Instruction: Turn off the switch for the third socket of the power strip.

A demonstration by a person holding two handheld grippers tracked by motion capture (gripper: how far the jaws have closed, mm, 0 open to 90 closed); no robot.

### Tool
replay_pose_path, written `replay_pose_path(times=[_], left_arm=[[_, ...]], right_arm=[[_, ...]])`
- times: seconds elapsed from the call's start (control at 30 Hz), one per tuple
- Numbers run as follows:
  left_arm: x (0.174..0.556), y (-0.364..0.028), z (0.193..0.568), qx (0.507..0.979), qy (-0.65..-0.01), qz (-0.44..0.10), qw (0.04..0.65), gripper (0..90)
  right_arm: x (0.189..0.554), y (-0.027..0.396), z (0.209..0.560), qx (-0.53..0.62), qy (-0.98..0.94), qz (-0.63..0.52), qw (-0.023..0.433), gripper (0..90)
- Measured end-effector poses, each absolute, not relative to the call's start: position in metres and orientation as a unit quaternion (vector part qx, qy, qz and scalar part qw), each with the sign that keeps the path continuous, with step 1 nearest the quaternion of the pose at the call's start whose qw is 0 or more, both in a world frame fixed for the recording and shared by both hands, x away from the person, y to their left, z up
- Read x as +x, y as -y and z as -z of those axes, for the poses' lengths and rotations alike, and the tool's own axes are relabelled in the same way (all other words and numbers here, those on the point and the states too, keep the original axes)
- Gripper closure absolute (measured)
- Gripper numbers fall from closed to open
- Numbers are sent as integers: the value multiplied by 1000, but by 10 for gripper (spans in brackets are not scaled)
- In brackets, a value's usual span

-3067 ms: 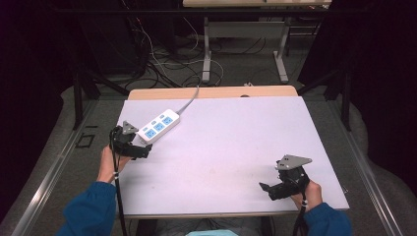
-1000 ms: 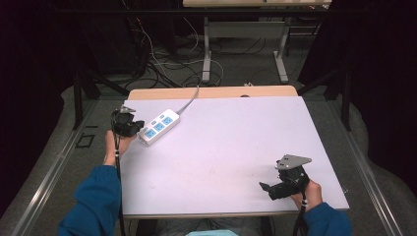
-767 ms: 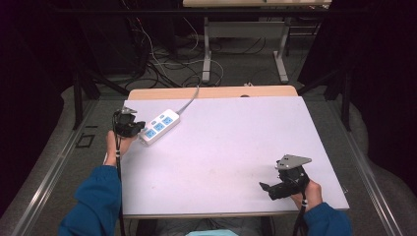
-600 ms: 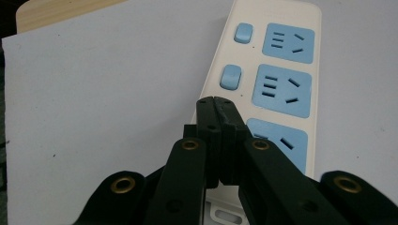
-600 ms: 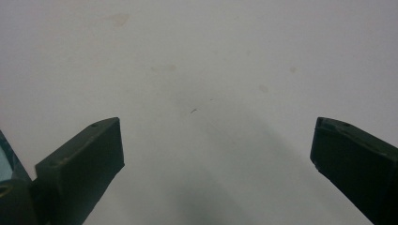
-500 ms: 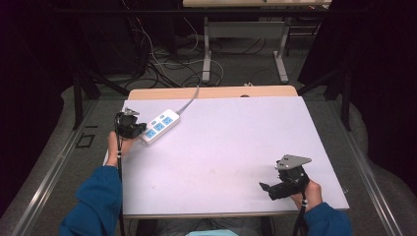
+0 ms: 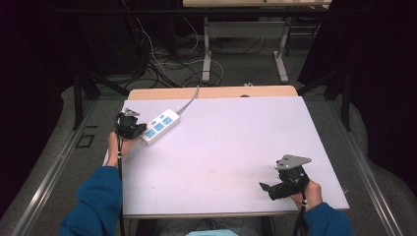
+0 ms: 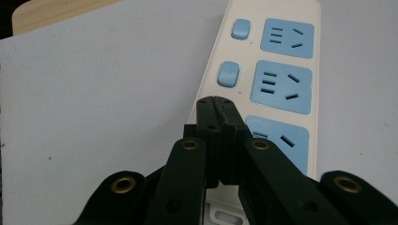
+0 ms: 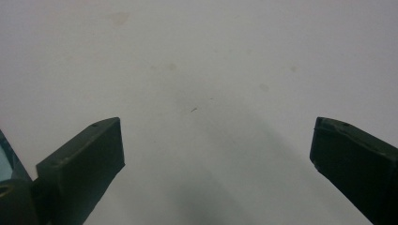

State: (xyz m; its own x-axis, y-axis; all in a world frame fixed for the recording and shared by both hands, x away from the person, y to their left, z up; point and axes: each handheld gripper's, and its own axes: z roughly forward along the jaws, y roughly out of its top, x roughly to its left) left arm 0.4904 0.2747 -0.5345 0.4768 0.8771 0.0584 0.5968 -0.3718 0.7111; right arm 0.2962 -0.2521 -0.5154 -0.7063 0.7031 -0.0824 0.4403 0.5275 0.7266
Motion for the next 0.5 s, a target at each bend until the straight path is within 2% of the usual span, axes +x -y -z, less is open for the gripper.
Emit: replay_pose_path(times=[0.5], left_arm=[[490,-275,536,794,-465,-222,323,900]], right_arm=[[296,252,516,336,-853,-353,186,29]])
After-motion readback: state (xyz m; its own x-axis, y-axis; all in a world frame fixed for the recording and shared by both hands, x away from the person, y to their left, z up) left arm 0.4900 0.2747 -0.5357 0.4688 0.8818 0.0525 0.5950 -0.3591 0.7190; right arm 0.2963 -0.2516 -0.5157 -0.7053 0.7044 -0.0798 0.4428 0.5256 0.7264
